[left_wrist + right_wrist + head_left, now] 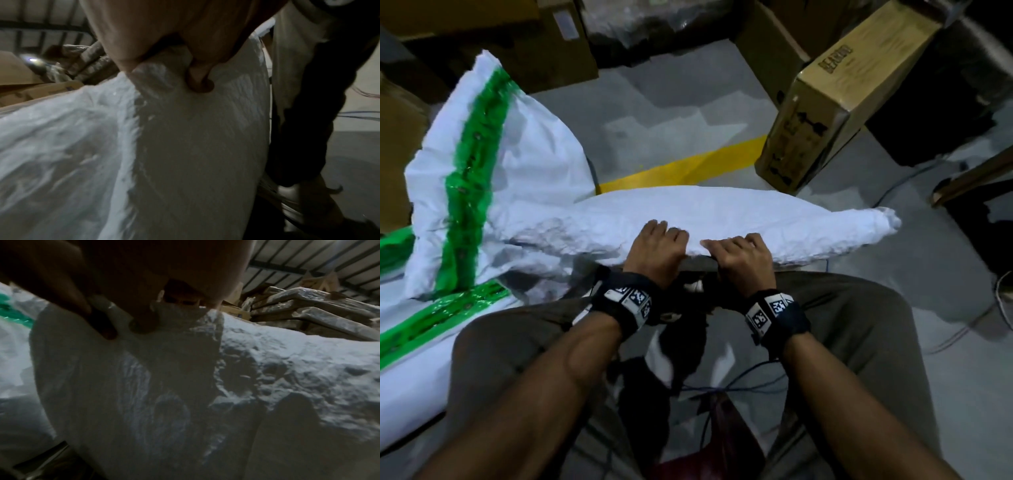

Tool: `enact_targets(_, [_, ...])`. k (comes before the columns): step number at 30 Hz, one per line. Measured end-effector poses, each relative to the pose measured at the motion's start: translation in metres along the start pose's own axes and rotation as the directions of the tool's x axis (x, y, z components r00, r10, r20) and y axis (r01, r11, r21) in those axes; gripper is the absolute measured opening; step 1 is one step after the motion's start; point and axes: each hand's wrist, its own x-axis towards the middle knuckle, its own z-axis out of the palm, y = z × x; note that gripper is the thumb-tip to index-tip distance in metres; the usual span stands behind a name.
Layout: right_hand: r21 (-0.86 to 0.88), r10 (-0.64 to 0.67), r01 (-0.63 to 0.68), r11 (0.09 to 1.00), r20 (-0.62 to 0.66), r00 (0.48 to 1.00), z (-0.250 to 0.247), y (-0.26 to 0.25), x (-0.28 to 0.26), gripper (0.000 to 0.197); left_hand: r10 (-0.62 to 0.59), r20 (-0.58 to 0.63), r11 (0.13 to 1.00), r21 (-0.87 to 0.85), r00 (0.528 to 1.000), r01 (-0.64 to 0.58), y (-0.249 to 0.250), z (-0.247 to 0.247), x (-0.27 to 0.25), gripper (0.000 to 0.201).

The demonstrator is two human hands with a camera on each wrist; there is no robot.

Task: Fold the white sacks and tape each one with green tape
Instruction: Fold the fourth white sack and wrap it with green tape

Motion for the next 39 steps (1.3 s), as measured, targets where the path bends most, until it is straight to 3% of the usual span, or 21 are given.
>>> enact_targets(4, [0.039, -0.058, 0.053, 0.998, 0.135, 0.989, -0.001, 0.023, 0.001, 0.038, 0.061, 0.036, 0.998, -0.021, 0.997, -0.061, -0.005, -0.004, 0.003, 0.038])
enact_targets(8, [-0.013, -0.072, 0.075, 0.997, 0.154, 0.985, -0.003, 0.053, -0.006, 0.040, -0.052, 0.001, 0.987, -0.151, 0.999, 0.052, -0.010, -0.013, 0.007, 0.027])
enact_targets(11, [-0.080, -0.033, 0.042, 0.996, 0.104, 0.994, -0.020, 0.079, -0.013, 0.039, -0.135, -0.013, 0.967, -0.219, 0.991, 0.129, -0.021, -0.019, 0.013, 0.040])
enact_targets(15, [-0.151, 0.100, -0.080, 0.985, 0.132, 0.986, -0.042, 0.100, -0.017, 0.045, -0.048, -0.079, 0.989, -0.145, 0.996, 0.036, -0.035, -0.025, 0.019, 0.055])
enact_targets(18, [-0.155, 0.112, -0.087, 0.984, 0.166, 0.980, -0.048, 0.102, -0.023, 0.044, 0.019, -0.069, 0.996, -0.086, 0.997, -0.025, -0.060, -0.024, 0.023, 0.055])
enact_targets(20, [-0.136, 0.131, -0.107, 0.985, 0.185, 0.974, -0.048, 0.102, -0.028, 0.053, 0.042, -0.056, 0.999, -0.031, 0.998, -0.044, -0.083, -0.020, 0.020, 0.053])
enact_targets(24, [-0.085, 0.108, -0.096, 0.992, 0.145, 0.983, -0.042, 0.097, -0.033, 0.059, 0.071, -0.065, 0.996, 0.067, 0.995, -0.066, -0.121, -0.012, 0.007, 0.055])
enact_targets(27, [-0.061, 0.079, -0.073, 0.995, 0.105, 0.991, -0.041, 0.094, -0.032, 0.060, -0.009, -0.103, 0.997, 0.078, 0.995, 0.017, -0.139, -0.012, 0.005, 0.052])
enact_targets(31, [-0.039, 0.035, -0.033, 0.999, 0.057, 0.998, -0.043, 0.090, -0.027, 0.060, -0.078, -0.058, 0.981, 0.175, 0.995, 0.087, -0.159, -0.006, -0.002, 0.056])
enact_targets(36, [-0.050, 0.005, -0.004, 0.999, 0.032, 0.999, -0.053, 0.096, -0.013, 0.063, -0.253, -0.079, 0.967, 0.016, 0.964, 0.255, -0.184, -0.002, -0.025, 0.063])
enact_targets(39, [-0.083, -0.013, 0.014, 0.996, 0.010, 1.000, -0.063, 0.101, 0.009, 0.060, -0.344, -0.148, 0.938, -0.091, 0.927, 0.334, -0.191, -0.012, -0.034, 0.057])
